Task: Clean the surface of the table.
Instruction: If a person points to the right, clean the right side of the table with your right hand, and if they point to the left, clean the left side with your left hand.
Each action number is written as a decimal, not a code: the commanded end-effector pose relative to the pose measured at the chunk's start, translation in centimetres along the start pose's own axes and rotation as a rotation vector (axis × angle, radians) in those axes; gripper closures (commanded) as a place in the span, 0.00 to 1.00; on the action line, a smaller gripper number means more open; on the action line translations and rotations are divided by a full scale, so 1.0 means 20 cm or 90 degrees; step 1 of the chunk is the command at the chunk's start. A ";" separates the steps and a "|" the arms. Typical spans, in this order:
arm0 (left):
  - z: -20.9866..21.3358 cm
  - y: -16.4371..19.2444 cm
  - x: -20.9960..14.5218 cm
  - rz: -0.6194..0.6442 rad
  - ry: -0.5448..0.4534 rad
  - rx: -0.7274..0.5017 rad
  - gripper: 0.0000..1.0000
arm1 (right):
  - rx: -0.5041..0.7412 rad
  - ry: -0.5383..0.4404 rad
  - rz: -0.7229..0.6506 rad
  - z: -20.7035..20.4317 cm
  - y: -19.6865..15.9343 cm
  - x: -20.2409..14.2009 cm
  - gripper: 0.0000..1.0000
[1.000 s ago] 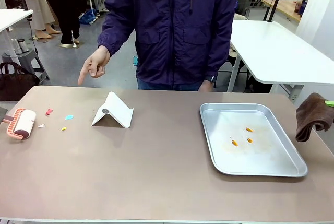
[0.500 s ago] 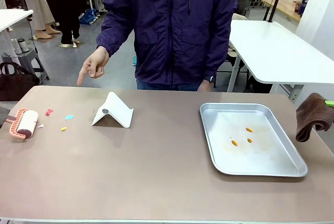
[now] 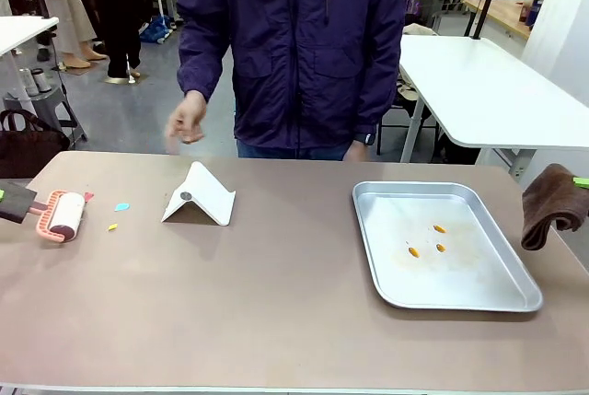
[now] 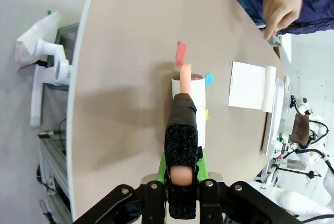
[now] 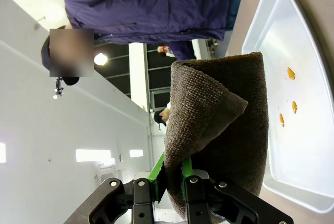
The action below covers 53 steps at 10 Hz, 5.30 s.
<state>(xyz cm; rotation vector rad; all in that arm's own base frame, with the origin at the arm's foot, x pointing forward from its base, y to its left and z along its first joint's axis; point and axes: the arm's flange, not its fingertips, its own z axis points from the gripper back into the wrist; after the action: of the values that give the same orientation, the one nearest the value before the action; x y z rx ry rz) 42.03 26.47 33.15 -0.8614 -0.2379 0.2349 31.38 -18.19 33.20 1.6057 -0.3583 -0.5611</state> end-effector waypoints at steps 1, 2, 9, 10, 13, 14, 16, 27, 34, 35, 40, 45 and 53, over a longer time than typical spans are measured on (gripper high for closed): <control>-0.14 -0.03 -0.03 0.010 -0.012 0.028 0.97 | 0.012 0.000 0.002 0.00 0.02 0.00 1.00; -0.19 -0.05 -0.04 0.010 -0.007 0.030 0.97 | 0.012 0.000 0.002 0.00 0.02 0.00 1.00; -0.45 -0.21 -0.03 0.051 -0.037 0.004 0.97 | 0.012 0.000 0.002 0.00 0.02 0.00 1.00; -0.48 -0.23 -0.02 0.056 -0.053 0.008 0.97 | 0.012 0.000 0.002 0.00 0.02 0.00 1.00; -0.52 -0.26 0.03 0.071 -0.079 0.001 0.97 | 0.012 0.000 0.002 0.00 0.02 0.00 1.00; -0.51 -0.26 0.03 0.073 -0.081 -0.003 0.97 | 0.012 0.000 0.002 0.00 0.02 0.00 1.00; -0.43 -0.28 0.03 0.068 -0.093 -0.029 0.97 | 0.012 0.000 0.002 0.00 0.02 0.00 1.00; 0.75 0.11 -0.23 0.050 -0.192 -0.231 0.97 | 0.012 0.000 0.002 0.00 0.02 0.00 1.00; 0.84 0.32 -0.32 0.088 -0.210 -0.221 0.97 | 0.012 0.000 0.002 0.00 0.02 0.00 1.00; 0.84 0.32 -0.32 0.088 -0.210 -0.221 0.97 | 0.012 0.000 0.002 0.00 0.02 0.00 1.00; 0.85 0.35 -0.31 0.084 -0.205 -0.220 0.78 | 0.012 0.000 0.002 0.00 0.02 0.00 1.00; 0.61 0.15 -0.07 0.006 -0.113 -0.168 0.78 | 0.012 0.000 0.002 0.00 0.02 0.00 1.00; 0.19 0.17 0.31 -0.047 -0.065 -0.050 0.78 | 0.012 0.000 0.002 0.00 0.02 0.00 1.00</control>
<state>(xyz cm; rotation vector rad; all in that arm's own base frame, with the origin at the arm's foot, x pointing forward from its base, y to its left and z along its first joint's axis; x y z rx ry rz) 45.68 33.11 33.99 -0.9453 -0.3319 0.2043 31.35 -18.20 33.08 1.6078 -0.3559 -0.5639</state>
